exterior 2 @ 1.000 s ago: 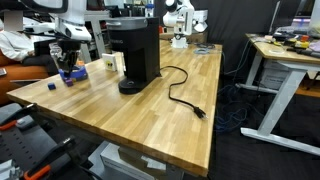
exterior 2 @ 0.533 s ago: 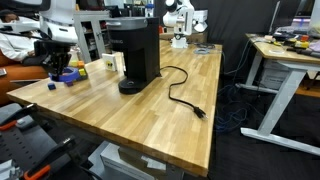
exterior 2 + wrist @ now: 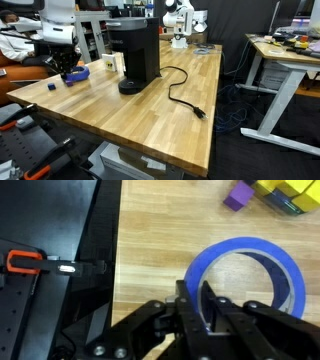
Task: Move the blue masking tape forward
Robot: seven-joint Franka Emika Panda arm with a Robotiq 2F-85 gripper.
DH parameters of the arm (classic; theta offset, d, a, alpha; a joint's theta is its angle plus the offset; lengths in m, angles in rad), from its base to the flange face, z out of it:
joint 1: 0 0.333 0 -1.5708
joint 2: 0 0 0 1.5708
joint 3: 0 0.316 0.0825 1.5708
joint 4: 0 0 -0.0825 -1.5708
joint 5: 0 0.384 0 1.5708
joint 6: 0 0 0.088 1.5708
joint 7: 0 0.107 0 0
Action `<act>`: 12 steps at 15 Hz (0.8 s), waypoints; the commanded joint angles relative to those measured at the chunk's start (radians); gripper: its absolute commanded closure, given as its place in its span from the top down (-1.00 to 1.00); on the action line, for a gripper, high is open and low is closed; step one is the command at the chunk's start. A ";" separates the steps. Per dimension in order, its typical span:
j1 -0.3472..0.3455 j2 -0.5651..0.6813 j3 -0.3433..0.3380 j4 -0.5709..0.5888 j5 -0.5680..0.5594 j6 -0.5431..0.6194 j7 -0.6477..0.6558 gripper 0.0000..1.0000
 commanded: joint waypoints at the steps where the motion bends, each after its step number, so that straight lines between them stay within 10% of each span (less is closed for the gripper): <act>1: -0.007 0.004 0.009 0.000 0.116 0.033 0.040 -0.92; 12: 0.028 0.022 0.052 0.001 0.175 0.124 0.265 -0.92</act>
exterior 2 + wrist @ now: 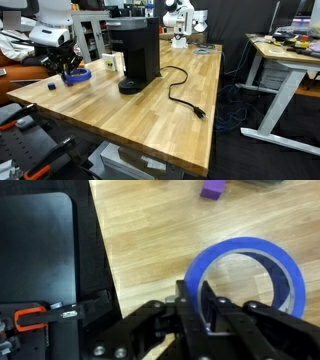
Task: Move the blue masking tape forward
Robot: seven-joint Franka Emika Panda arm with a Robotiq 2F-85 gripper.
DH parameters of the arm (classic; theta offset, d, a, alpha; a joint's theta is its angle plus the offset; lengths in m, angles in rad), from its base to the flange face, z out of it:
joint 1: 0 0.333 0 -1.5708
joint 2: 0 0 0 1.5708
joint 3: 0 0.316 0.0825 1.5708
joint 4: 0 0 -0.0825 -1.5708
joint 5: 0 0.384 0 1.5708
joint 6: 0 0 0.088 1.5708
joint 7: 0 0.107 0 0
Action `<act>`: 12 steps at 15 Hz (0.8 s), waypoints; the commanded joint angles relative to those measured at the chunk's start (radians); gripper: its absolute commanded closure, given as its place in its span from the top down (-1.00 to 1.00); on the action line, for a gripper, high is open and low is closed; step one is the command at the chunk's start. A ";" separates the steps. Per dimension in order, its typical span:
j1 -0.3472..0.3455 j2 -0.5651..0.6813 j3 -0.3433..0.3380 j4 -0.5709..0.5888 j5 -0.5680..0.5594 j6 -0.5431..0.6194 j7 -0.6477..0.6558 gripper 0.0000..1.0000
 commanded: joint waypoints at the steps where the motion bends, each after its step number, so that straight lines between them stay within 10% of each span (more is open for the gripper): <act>1: 0.018 -0.007 0.016 0.002 0.059 0.078 0.029 -0.92; 12: 0.026 -0.002 0.030 0.005 0.192 0.127 0.025 -0.67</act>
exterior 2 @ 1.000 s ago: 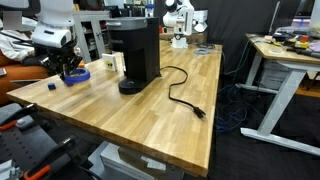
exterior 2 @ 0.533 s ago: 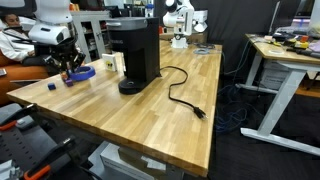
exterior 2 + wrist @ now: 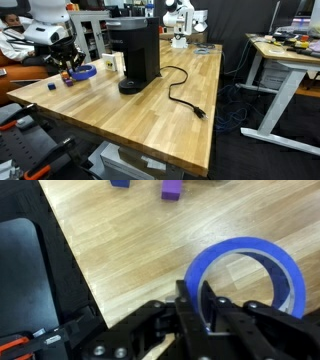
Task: Move the blue masking tape forward
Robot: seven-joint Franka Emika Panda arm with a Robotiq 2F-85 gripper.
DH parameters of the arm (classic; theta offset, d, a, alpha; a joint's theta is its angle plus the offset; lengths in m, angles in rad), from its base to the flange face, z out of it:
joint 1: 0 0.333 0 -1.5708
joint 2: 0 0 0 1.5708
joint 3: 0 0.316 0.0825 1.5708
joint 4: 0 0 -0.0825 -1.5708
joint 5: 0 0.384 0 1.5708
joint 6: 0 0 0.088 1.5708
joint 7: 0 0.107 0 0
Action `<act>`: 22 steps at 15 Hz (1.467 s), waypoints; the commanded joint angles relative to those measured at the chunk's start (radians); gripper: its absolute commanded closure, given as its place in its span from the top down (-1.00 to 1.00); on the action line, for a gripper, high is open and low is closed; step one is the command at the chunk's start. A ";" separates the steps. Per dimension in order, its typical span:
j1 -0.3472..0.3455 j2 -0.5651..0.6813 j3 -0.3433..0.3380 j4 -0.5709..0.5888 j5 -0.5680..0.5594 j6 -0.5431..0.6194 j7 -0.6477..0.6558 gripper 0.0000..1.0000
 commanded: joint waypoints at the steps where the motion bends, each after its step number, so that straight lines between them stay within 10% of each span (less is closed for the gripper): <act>1: -0.004 -0.001 0.003 0.000 -0.006 -0.001 0.005 -0.67; 22: 0.001 0.095 0.000 0.011 0.391 0.095 0.195 -0.92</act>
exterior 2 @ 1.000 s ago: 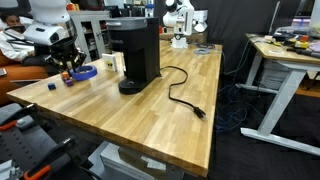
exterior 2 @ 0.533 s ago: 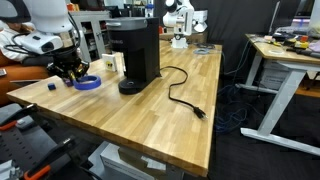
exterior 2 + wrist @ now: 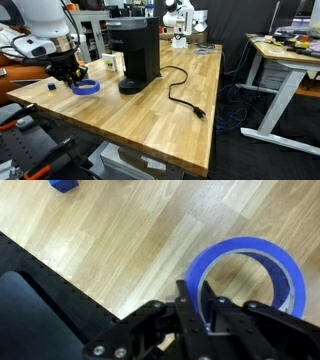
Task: Move the blue masking tape forward
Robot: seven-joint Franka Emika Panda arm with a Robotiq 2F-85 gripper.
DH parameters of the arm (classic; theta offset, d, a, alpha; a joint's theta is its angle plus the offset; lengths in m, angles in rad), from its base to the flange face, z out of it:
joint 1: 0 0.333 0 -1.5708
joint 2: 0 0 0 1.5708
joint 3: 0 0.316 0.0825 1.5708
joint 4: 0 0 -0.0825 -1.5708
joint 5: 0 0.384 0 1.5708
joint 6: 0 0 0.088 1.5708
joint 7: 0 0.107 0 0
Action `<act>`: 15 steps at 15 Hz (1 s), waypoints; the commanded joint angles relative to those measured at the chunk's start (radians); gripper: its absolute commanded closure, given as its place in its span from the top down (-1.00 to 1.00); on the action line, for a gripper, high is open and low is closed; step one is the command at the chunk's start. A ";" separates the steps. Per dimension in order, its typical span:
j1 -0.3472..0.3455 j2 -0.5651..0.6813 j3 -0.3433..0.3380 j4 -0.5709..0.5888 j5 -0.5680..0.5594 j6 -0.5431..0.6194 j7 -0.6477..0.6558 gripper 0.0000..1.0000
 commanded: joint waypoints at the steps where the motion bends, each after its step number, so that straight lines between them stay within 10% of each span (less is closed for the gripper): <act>1: 0.001 -0.018 0.009 0.006 0.110 -0.001 -0.005 -0.92; 15: -0.001 0.005 -0.001 0.001 0.219 -0.001 -0.008 -0.67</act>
